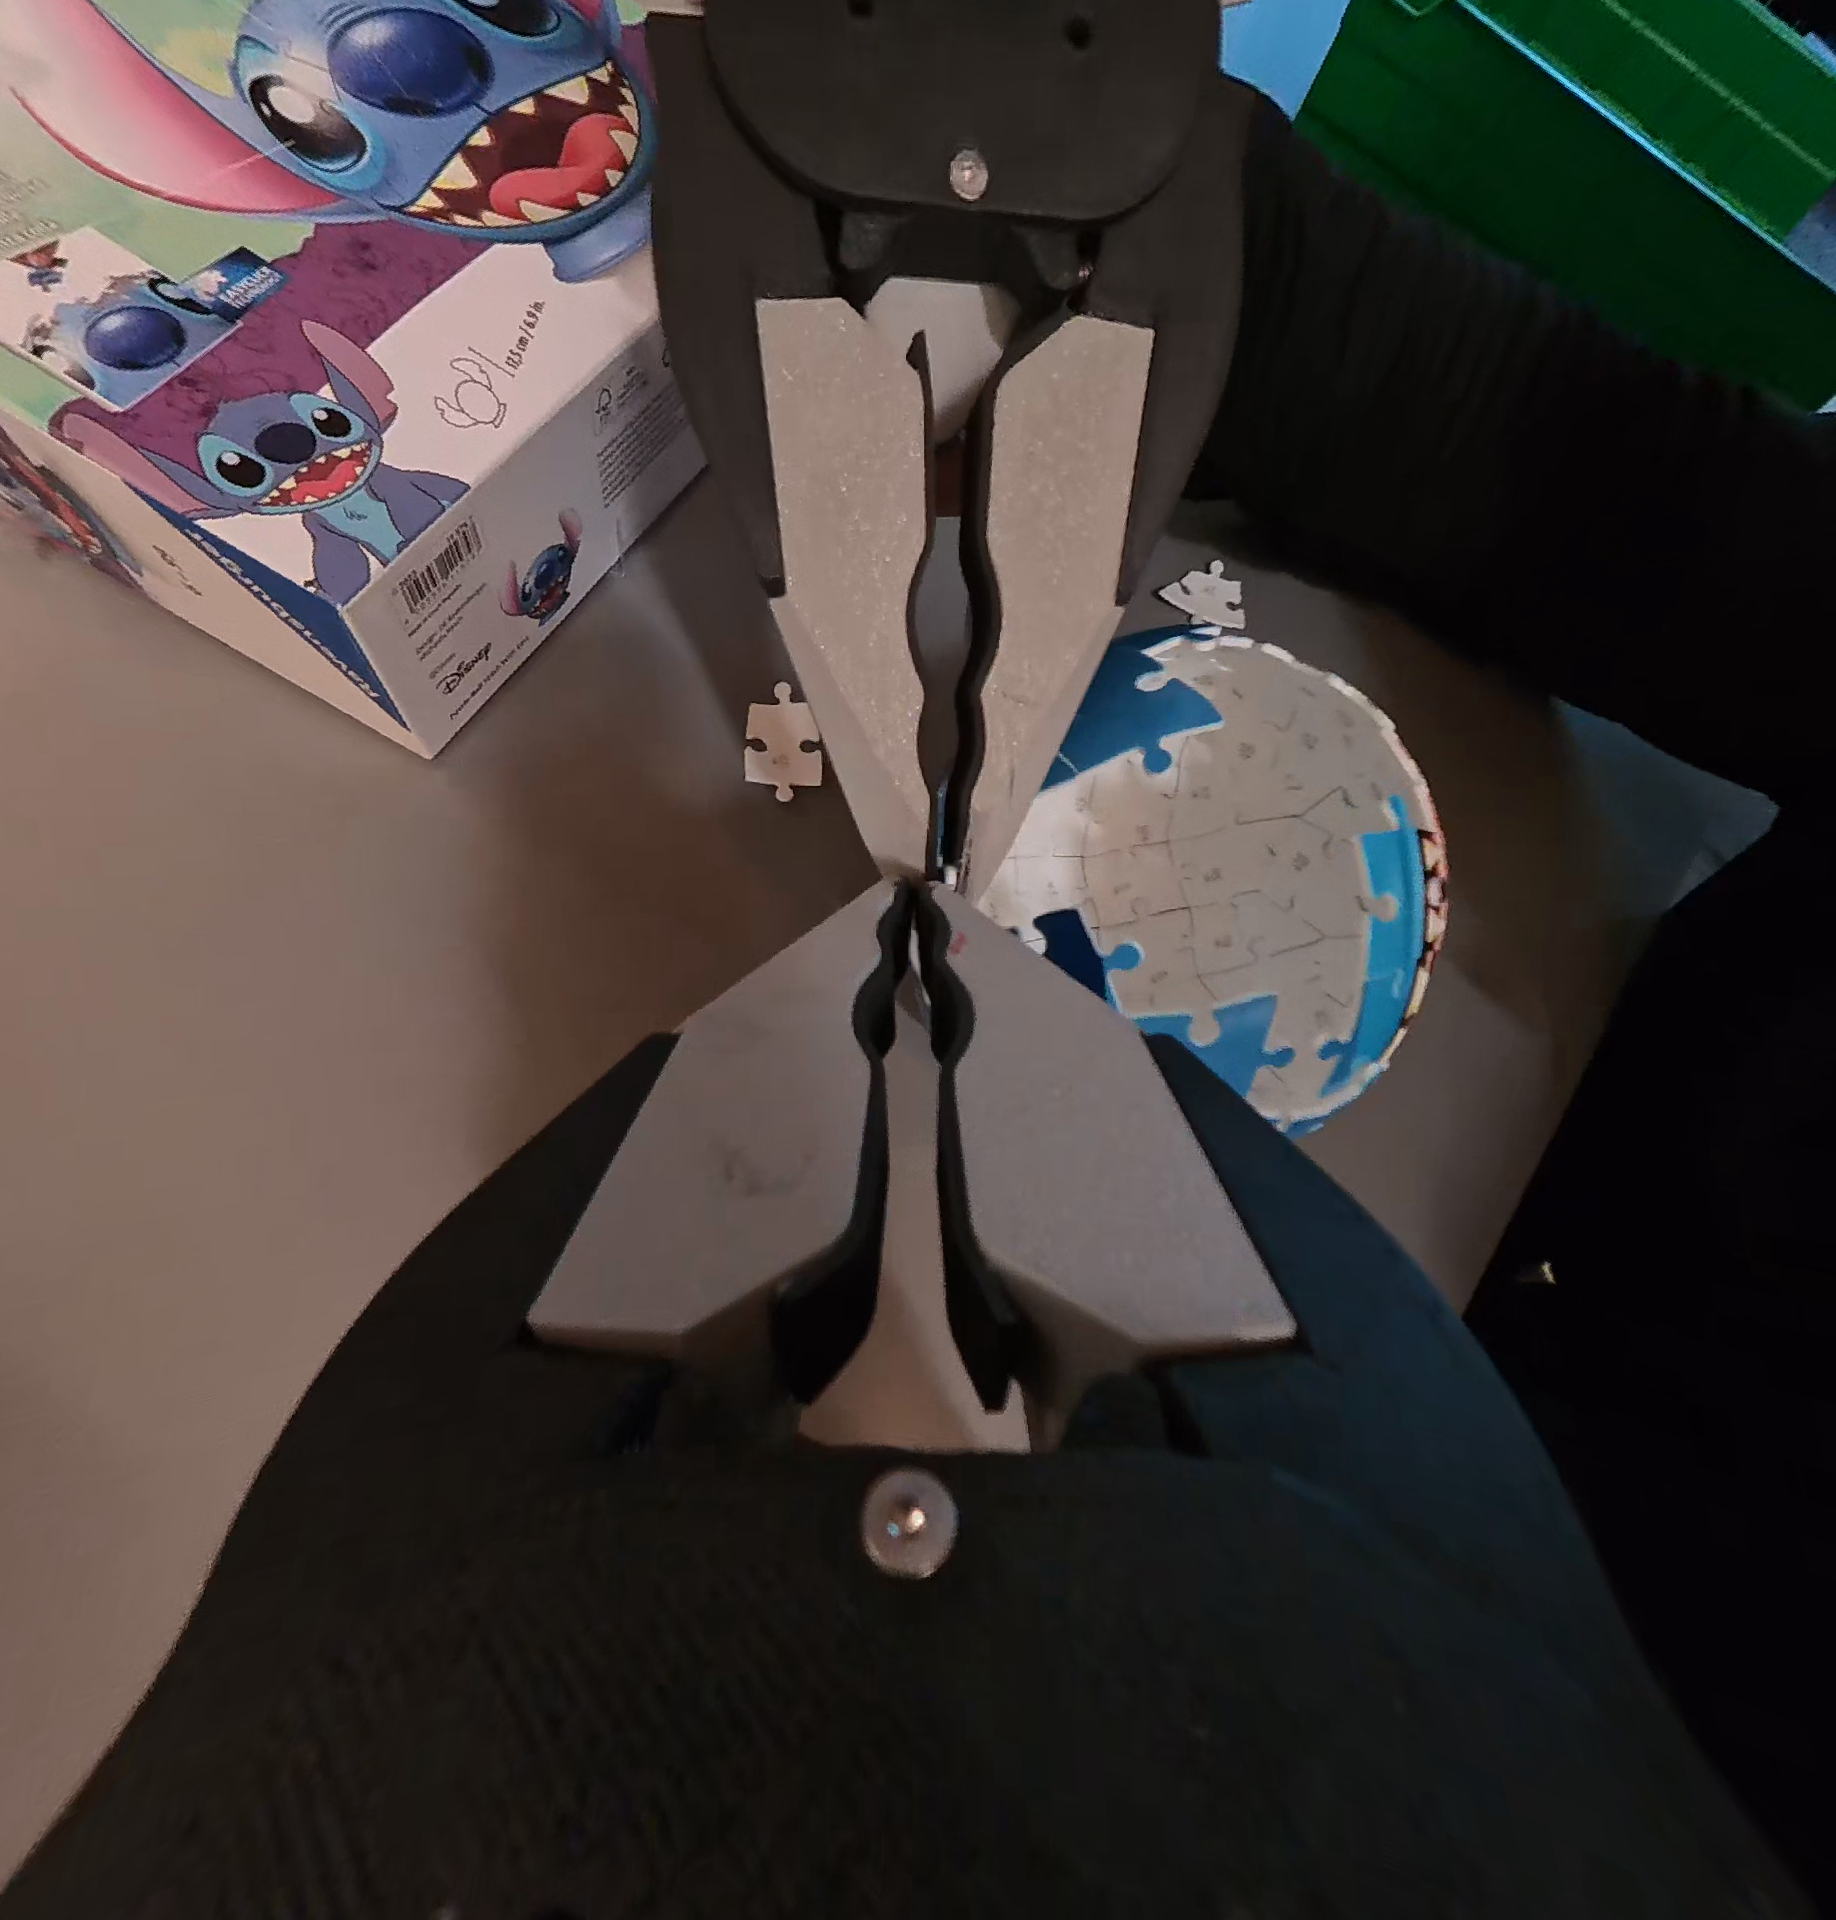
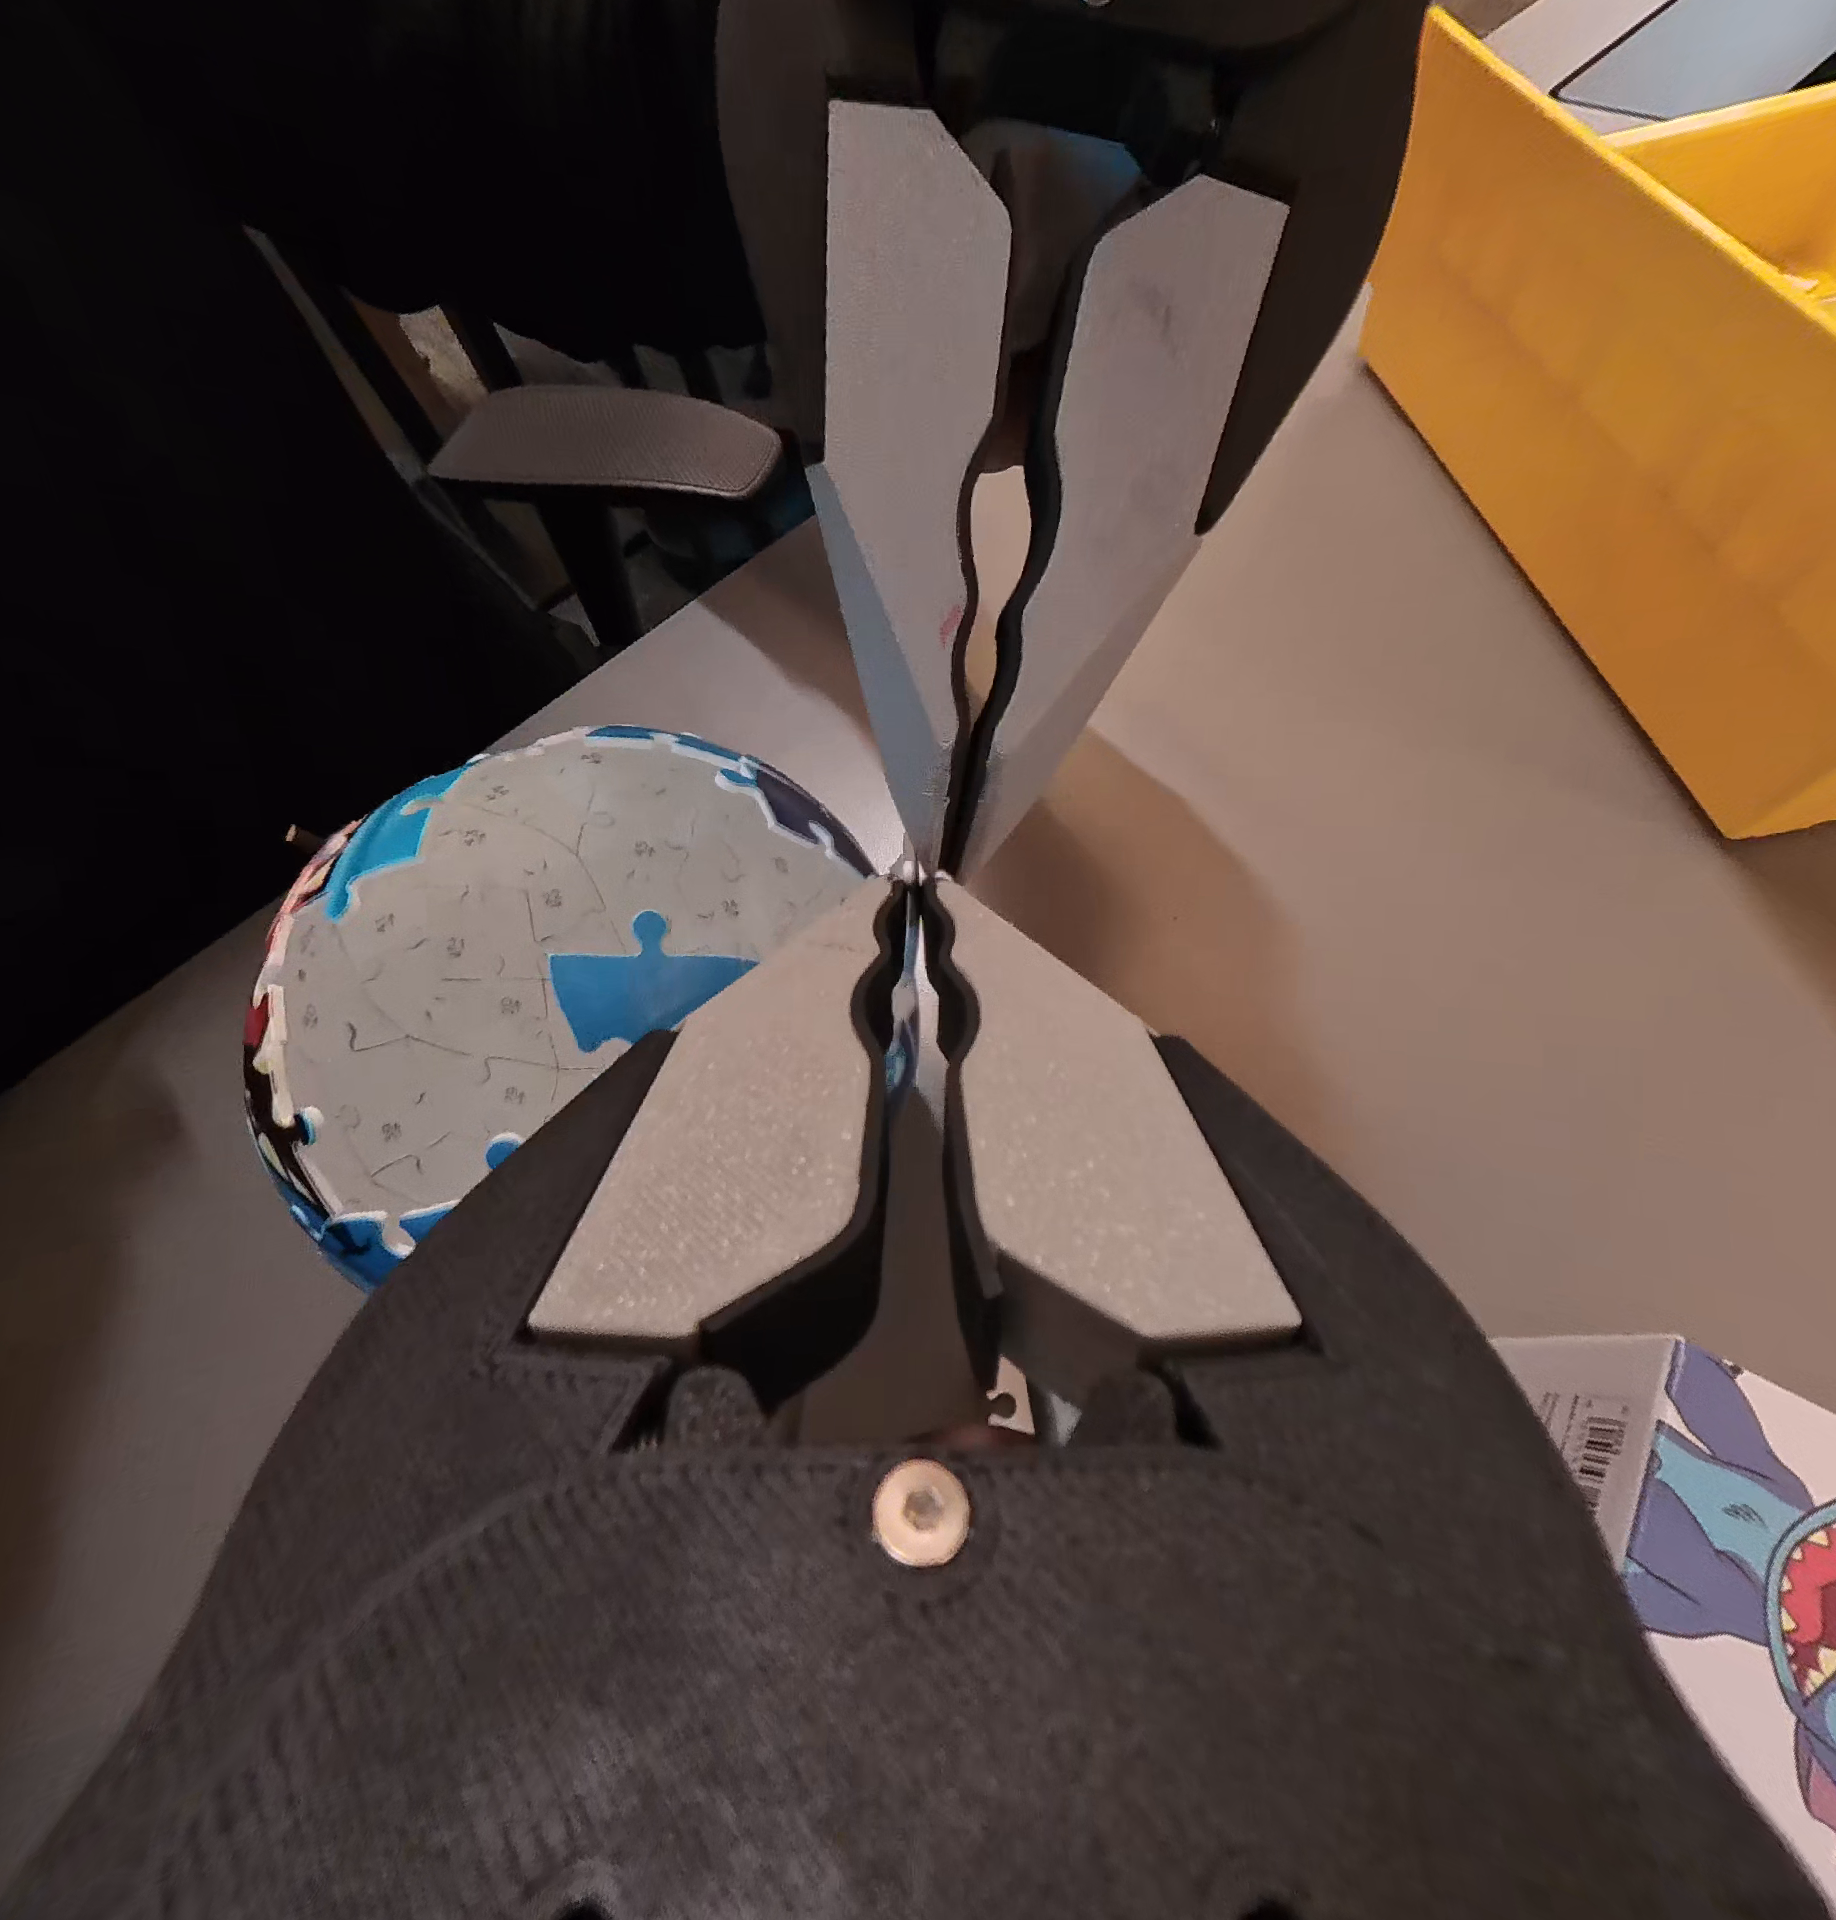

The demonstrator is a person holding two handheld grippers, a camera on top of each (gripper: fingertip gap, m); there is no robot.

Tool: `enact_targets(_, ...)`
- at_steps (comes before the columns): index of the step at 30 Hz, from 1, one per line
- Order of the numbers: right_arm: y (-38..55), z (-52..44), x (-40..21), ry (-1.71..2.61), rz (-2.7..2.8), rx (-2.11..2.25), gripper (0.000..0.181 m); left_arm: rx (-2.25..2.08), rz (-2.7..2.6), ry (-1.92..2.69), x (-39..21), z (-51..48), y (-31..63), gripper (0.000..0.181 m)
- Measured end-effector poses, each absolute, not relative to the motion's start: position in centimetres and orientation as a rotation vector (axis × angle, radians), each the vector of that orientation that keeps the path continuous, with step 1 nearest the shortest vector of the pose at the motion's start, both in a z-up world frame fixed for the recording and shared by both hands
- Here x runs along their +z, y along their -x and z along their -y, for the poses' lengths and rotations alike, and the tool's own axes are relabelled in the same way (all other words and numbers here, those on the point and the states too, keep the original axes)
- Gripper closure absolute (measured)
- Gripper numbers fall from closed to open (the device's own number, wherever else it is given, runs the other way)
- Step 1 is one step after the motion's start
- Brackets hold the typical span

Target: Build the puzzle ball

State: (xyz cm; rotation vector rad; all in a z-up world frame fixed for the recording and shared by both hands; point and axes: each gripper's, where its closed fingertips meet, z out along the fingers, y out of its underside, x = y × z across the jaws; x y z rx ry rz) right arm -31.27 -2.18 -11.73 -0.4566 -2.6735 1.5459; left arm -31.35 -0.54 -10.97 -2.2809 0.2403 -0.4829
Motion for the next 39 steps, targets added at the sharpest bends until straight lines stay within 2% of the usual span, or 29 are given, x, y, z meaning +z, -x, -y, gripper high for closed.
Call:
enact_targets(4,31.2,2.2,-11.8,0.452,2.674,1.548,0.181,-0.490,-0.233,2.275,-10.8,0.4,31.3,0.181)
enact_targets(8,31.2,2.1,-12.0,0.444,2.666,1.549,0.181,-0.464,-0.210,2.278,-10.5,0.5,31.8,0.167)
enact_targets(15,31.2,2.3,-12.0,0.435,2.659,1.585,0.181,-0.423,-0.125,2.211,-9.5,1.9,33.1,0.156)
enact_targets(30,31.1,2.0,-11.4,0.346,2.593,1.643,0.181,-0.464,-0.132,2.184,-9.7,2.1,32.0,0.156)
enact_targets(39,31.0,1.8,-11.2,0.345,2.581,1.661,0.181,-0.502,-0.210,2.264,-10.7,0.4,31.4,0.176)
